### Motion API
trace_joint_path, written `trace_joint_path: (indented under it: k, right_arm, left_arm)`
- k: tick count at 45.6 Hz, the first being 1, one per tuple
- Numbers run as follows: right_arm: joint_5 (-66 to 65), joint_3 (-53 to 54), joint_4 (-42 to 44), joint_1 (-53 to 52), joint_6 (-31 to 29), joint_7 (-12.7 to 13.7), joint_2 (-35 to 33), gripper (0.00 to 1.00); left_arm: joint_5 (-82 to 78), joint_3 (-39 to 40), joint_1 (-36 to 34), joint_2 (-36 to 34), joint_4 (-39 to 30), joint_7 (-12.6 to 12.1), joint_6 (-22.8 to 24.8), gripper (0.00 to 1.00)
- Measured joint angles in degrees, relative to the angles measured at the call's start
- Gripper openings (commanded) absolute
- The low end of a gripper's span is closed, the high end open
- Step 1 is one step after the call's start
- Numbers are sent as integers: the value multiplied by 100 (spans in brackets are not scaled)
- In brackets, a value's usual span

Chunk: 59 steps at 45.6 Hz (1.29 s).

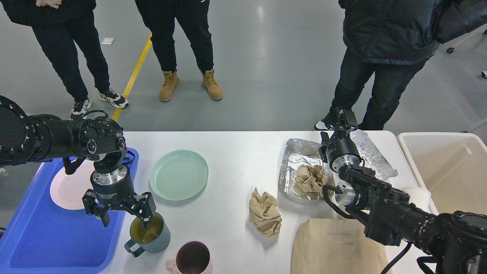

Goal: Tidy desktop
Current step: 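Lower the left gripper and grasp the olive-green mug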

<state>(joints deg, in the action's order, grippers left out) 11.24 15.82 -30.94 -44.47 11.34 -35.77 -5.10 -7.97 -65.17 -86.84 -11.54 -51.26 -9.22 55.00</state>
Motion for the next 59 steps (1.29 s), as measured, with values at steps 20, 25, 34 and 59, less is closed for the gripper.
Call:
trace_joint_path:
  k: [20, 25, 34, 59]
  right_arm:
    - [0, 0, 0, 0, 0, 0, 0, 100]
    - [0, 0, 0, 0, 0, 0, 0, 100]
    - [0, 0, 0, 0, 0, 0, 0, 100]
    - [0, 0, 0, 0, 0, 0, 0, 100]
  left_arm:
    - [-32, -17, 231, 317, 100, -1, 0, 88]
    - [-43, -50, 268, 322, 100, -16, 0, 88]
    - [-103, -97, 307, 328, 100, -26, 0, 81]
    - [-134, -98, 343, 328, 181, -35, -374, 73]
